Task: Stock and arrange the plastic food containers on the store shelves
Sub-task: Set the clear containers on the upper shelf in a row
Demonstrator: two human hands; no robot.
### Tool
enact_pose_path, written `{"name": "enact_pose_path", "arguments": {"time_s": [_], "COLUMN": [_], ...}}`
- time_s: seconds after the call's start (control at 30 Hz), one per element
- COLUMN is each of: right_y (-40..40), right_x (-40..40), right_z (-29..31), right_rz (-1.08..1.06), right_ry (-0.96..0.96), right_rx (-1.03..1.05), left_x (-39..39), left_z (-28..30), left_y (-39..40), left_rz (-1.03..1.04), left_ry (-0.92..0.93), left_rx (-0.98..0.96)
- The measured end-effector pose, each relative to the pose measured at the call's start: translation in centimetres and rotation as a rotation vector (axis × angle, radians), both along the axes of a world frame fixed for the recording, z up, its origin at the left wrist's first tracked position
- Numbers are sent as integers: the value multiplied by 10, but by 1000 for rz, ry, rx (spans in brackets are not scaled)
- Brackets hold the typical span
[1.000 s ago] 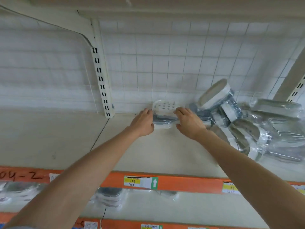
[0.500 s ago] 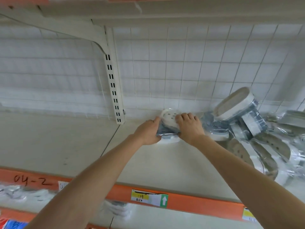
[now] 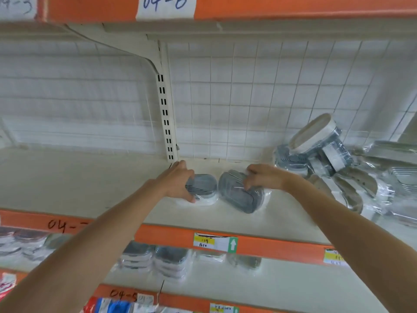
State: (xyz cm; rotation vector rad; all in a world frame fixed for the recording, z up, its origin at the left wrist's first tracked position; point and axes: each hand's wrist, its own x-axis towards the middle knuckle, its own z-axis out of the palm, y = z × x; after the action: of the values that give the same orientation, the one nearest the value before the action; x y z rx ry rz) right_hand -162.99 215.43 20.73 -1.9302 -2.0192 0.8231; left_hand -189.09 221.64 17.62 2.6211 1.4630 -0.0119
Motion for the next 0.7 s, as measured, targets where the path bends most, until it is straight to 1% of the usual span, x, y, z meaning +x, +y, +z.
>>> {"name": "enact_pose_path", "arguments": {"time_s": [0.07,0.1,0.17,0.2,0.23,0.3,0.33,0.37,0.43,0.53,0.6,0.7], "right_y": [-9,-13,-18,-18,-16,-17,-20,-23,-26,-32,-36,-40], "right_x": [2,3,2,0,-1,-10,-17,-23,-32,-40,-46,-55], "right_z": [1,-1,-6,-9,-12,-14,-14,-15,-24,-40,-48,-50], "right_rz": [-14,-16,-37,-64,-84,-57,-32,-14,-19,-52,-86,-117], "right_ry": [167,217,236,203,123,-185,-284,-329,-350,-389,-404,-442], "right_rx": [-125,-181,-206,-168,-99,49,88,98,48,-33,3,78], "left_x": [-9,-12,-15,-16,-16,-15,-15,-15,-14,-14,-15,-15], "left_z": [0,-1,-1,0,0,0,0,0,0,-4,-10,-18], "left_y": [-8,-12,-19,-22,-25,-31,-33,-35,-40,-51,-59,-69], "left_rz": [-9,-16,-21,-17,-11,10,18,21,12,-11,-9,-9], "left_ry": [-28,-32,-34,-34,-37,-46,-41,-28,3,60,97,100], "left_rx": [-75,-97,-96,-88,-84,-89,-89,-84,-48,103,245,435]}}
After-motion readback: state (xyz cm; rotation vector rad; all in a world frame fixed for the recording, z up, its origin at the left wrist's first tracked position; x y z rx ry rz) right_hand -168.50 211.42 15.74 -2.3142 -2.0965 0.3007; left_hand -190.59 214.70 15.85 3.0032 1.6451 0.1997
